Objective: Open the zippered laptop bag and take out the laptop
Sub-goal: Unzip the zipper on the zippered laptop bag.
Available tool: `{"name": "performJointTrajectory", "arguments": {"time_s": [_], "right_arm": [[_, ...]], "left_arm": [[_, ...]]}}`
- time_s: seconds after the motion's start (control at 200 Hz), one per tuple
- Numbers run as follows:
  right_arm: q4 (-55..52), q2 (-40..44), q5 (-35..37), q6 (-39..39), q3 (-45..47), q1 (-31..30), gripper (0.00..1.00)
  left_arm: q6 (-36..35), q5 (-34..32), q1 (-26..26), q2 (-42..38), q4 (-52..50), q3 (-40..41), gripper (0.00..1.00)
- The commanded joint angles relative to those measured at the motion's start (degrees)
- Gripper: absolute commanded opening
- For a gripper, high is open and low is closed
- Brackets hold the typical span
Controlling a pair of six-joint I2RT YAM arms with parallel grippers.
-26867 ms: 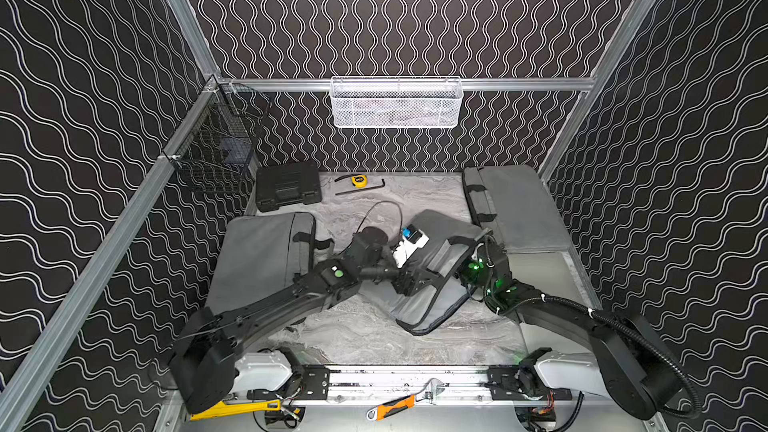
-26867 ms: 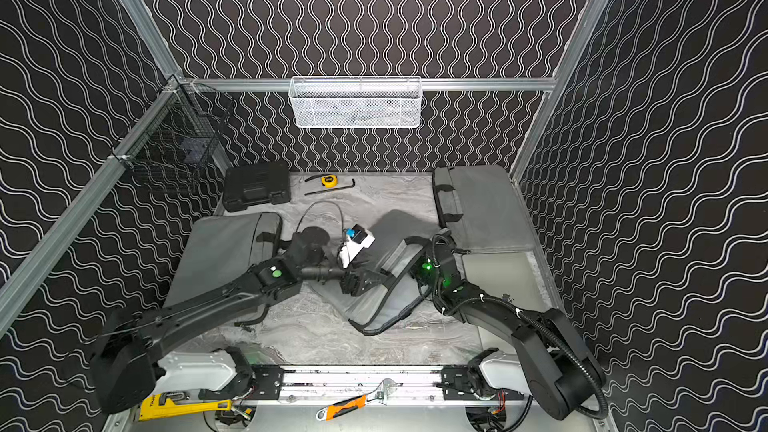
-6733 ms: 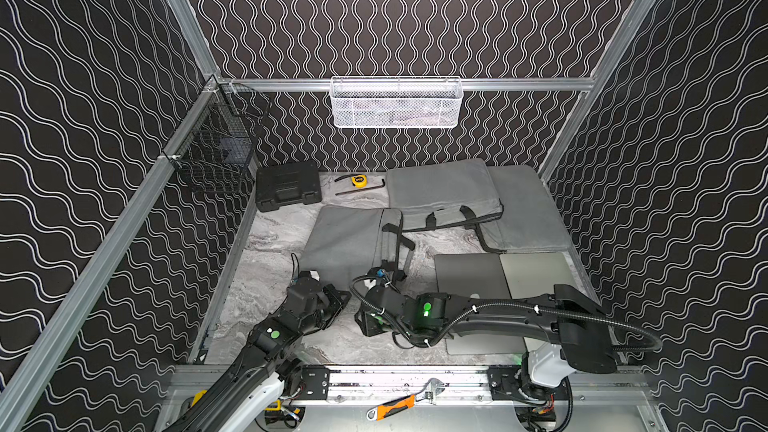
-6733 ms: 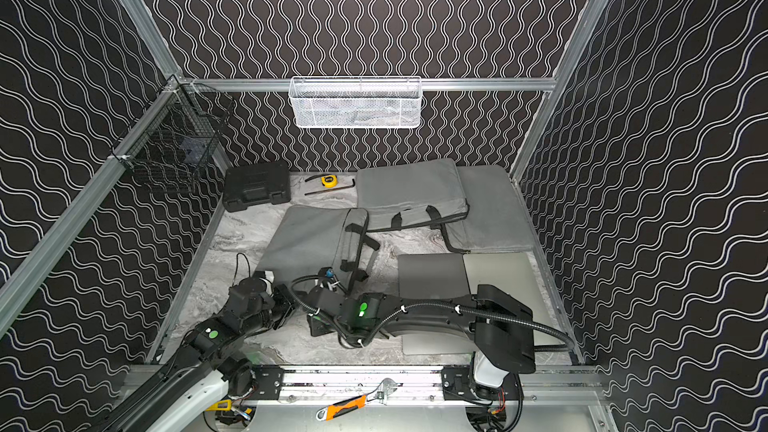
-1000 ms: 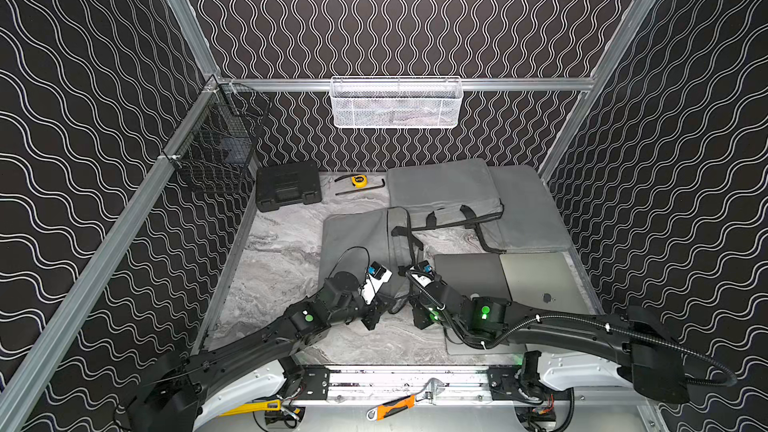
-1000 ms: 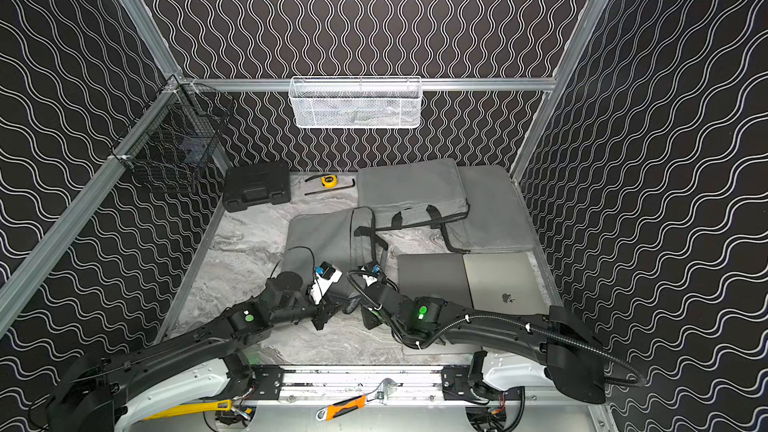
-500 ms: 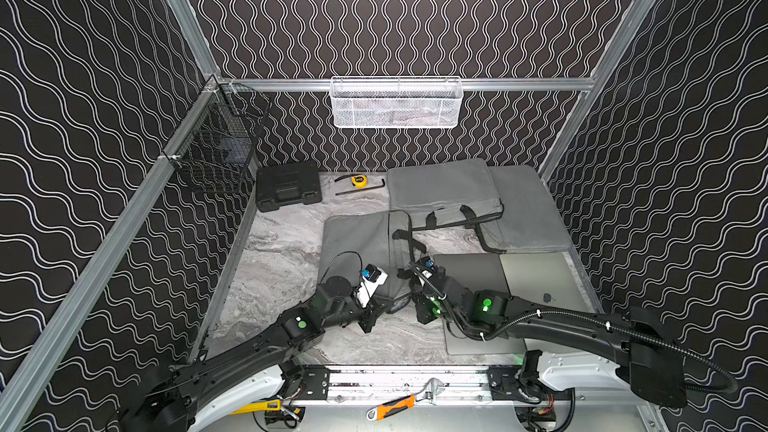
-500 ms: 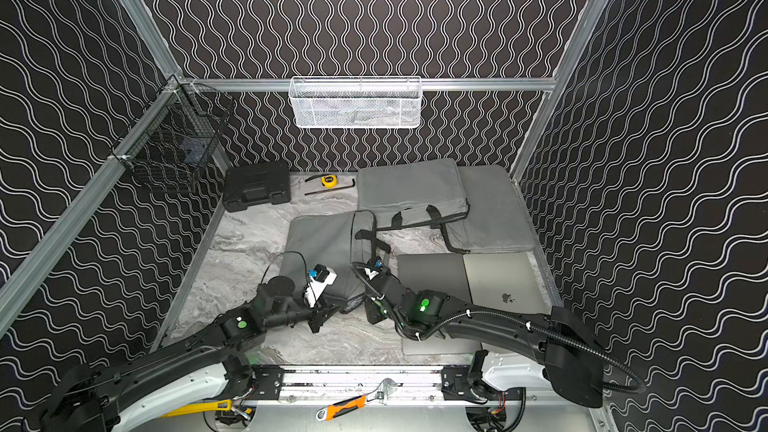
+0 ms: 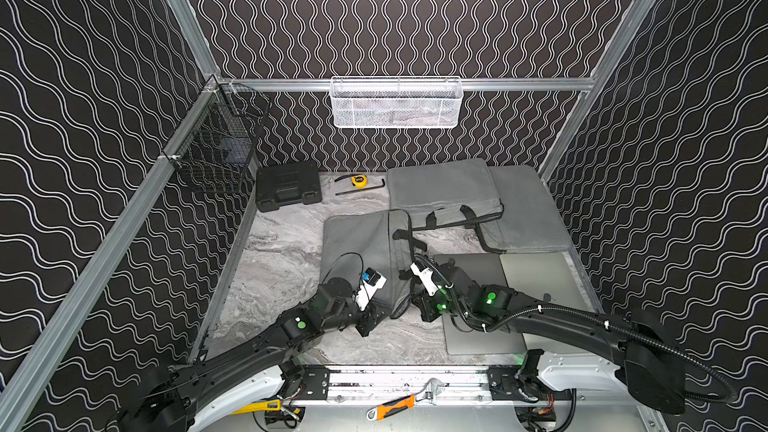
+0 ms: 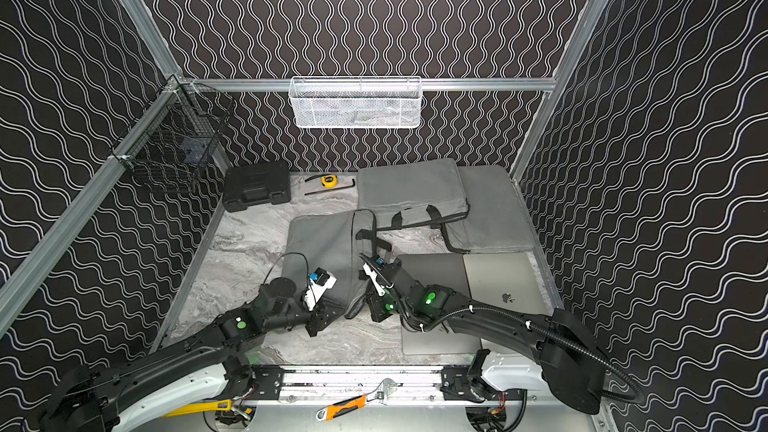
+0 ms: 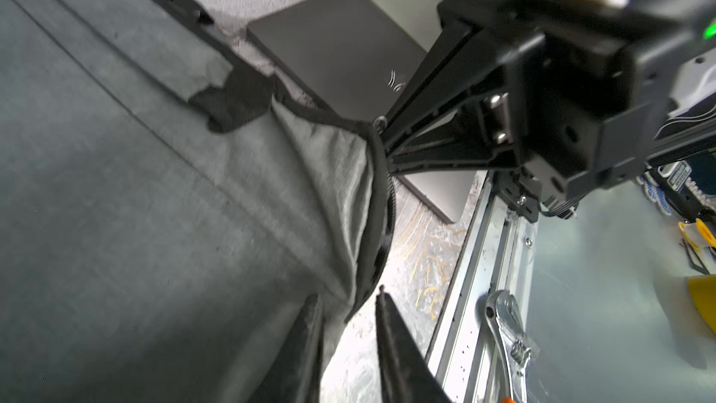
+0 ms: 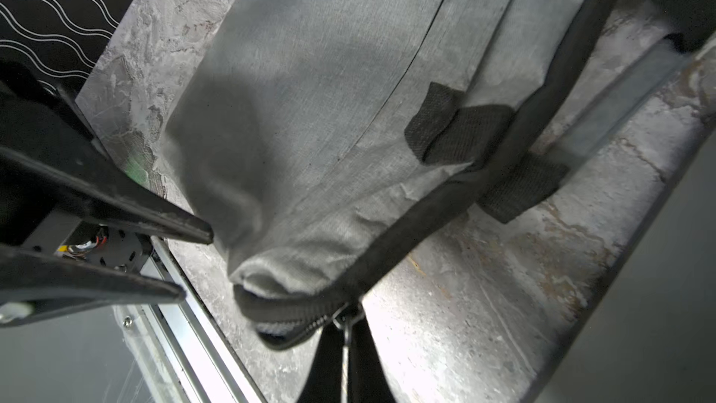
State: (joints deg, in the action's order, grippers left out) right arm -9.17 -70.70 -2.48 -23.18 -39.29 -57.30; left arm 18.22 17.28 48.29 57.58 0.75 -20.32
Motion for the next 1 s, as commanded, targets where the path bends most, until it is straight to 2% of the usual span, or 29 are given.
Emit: {"name": "performJointTrajectory", "arguments": {"time_s": [0.0,0.11,0.235,0.375,0.591,0.751,0.826,0.866,0.941,0.996], "right_arm": [[3.8,0.3,-2.6,0.5,-0.6,-0.4,0.00],[4.1,-0.5,-3.2,0.2,-0.8,-0.4,0.00],[3.2,-1.6,-3.2,0.5,-2.2,-0.8,0.00],[5.2,-1.8,-4.4,0.3,-1.6,-0.9,0.00],[5.0,-1.6,-4.6,0.3,-1.7,-1.2,0.00],[4.2,-0.8,-4.4,0.3,-1.6,-1.3,0.00],[3.2,-0.4,-3.9,0.5,-1.7,-1.3,0.00],[2.2,-0.3,-3.1,0.6,-1.8,-1.3,0.00],[-0.4,-0.2,-1.1,0.8,-2.5,-1.3,0.00],[-2.6,-0.3,0.8,0.8,-3.0,-1.3,0.00]], "left_arm": [[-2.1,0.0,0.1,2.3,-0.5,-2.4,0.36],[-3.6,0.4,0.9,4.4,-0.2,-3.9,0.47],[-4.4,-0.2,1.8,5.5,-0.5,-4.9,0.53],[-4.5,-1.4,2.6,8.2,0.0,-5.4,0.55],[-2.5,-2.4,4.7,12.6,6.0,-5.2,0.56],[-1.9,-1.5,5.1,16.6,8.7,-6.2,0.37],[-2.1,-1.6,5.3,17.7,8.1,-6.8,0.25],[-2.3,-1.9,5.3,17.9,7.5,-7.0,0.14],[-2.9,-2.6,5.4,17.4,5.8,-7.0,0.01],[-3.3,-3.3,5.4,16.6,4.5,-6.8,0.00]]}}
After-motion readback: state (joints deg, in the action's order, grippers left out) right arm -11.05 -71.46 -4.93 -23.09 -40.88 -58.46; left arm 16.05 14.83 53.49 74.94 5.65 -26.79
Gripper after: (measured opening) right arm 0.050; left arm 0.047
